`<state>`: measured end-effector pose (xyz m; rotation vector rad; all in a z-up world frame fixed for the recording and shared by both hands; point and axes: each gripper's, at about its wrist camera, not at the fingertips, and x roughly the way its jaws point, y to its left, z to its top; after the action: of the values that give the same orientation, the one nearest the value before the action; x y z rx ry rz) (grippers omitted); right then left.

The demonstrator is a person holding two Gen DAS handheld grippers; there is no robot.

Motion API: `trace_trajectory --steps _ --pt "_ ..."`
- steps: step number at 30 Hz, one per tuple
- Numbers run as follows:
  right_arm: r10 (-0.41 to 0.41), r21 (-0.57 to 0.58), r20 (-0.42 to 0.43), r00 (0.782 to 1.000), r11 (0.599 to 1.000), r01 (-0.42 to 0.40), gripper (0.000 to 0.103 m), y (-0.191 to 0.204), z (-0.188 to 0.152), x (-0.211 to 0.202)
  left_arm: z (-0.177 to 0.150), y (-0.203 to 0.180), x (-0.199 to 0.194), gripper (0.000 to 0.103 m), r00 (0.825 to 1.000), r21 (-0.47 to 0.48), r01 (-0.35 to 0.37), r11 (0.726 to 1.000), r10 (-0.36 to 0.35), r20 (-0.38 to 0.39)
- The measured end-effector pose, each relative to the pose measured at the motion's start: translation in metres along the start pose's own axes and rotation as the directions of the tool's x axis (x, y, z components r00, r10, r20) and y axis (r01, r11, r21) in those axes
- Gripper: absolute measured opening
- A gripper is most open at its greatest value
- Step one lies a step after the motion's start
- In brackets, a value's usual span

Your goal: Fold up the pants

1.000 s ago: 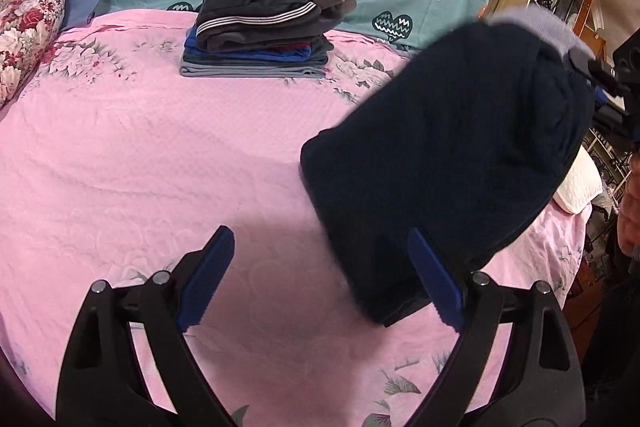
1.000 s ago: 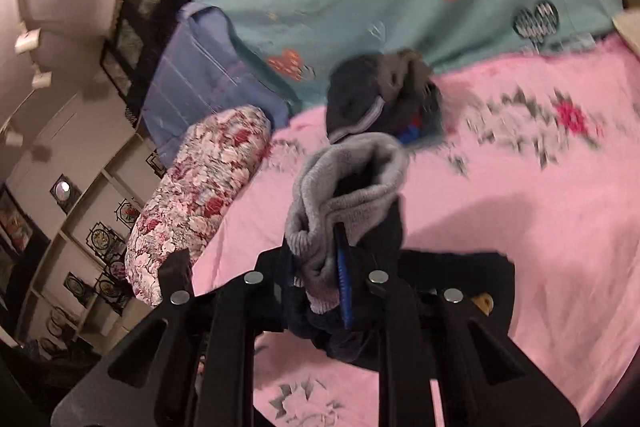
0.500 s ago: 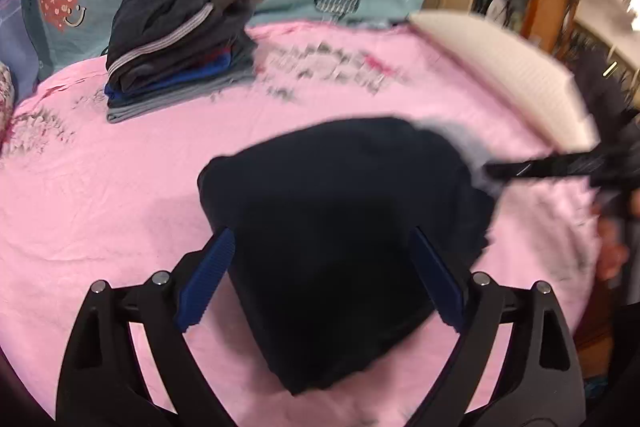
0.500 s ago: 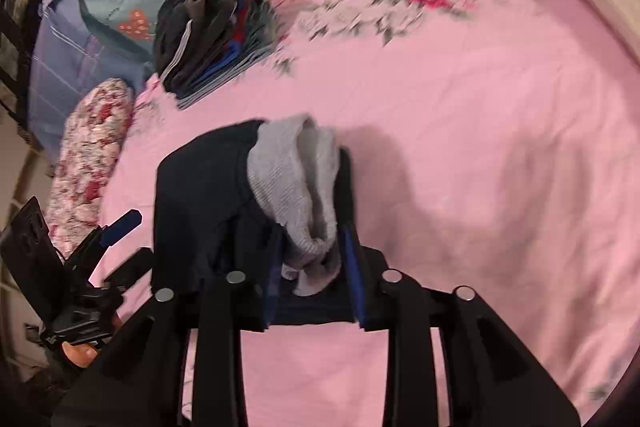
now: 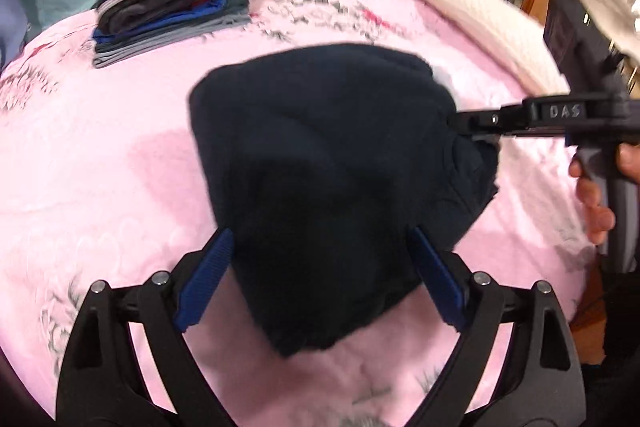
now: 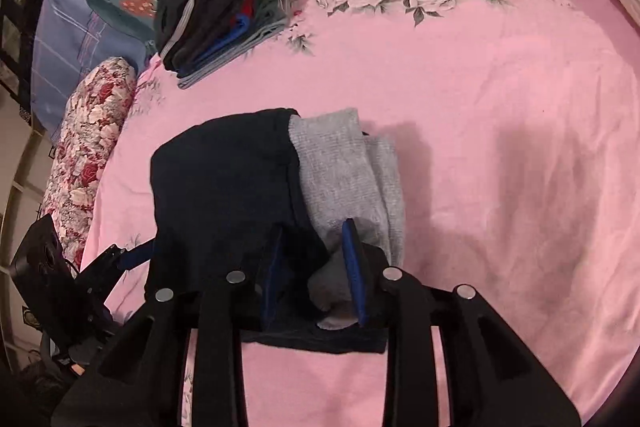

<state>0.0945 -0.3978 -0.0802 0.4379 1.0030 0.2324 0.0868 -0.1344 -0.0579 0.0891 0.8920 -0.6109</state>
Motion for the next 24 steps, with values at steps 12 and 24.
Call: trace_trajectory --steps 12,24 --pt "0.166 -0.266 -0.113 0.98 0.945 -0.19 0.048 0.148 0.094 0.0 -0.008 -0.024 0.023 0.096 0.996 0.133 -0.017 0.991 0.029 -0.089" --pt "-0.15 -0.398 -0.495 0.856 0.915 -0.069 0.006 0.181 0.111 0.164 -0.007 -0.027 0.031 0.098 0.993 0.164 -0.023 0.986 0.041 -0.107"
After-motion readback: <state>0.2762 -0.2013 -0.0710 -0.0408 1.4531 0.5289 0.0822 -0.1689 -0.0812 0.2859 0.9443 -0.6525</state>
